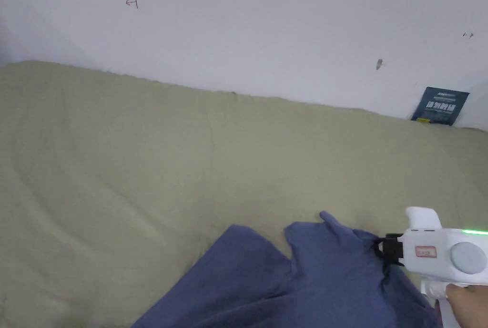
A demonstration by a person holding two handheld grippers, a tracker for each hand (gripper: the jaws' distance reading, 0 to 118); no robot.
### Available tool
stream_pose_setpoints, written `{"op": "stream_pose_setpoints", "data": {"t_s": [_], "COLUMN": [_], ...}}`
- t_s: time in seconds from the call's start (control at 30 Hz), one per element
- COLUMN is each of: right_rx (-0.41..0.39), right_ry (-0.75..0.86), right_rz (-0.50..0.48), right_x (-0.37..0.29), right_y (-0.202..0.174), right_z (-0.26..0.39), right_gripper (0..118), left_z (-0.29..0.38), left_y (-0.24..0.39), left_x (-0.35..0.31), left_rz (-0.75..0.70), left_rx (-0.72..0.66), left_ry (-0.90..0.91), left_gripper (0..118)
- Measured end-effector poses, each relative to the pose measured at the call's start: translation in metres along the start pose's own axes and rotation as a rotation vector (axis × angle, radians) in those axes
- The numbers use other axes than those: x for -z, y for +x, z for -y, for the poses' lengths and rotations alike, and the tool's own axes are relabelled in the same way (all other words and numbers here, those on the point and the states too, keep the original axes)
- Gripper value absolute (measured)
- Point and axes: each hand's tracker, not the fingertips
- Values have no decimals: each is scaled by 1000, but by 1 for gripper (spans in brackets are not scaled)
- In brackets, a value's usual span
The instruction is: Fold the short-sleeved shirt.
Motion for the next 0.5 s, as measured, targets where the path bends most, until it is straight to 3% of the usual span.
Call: {"op": "stream_pose_setpoints", "data": {"t_s": [0.1, 0.27, 0.5], "right_rx": [-2, -52, -31], "right_ry": [110, 300, 523], "right_rz": [-32, -9, 38], "right_x": [-65, -185, -316], "right_y": [-7, -23, -4], "right_z": [-23, -66, -140], "right_gripper": [1, 1, 1], "left_z": [-22, -82, -207], "left_y": [14, 41, 85], "left_x": [-12, -37, -55], "left_rz": [-22, 21, 74], "left_rx": [64, 59, 70], "left_ry": [49, 170, 308], "left_gripper": [4, 4, 4]}}
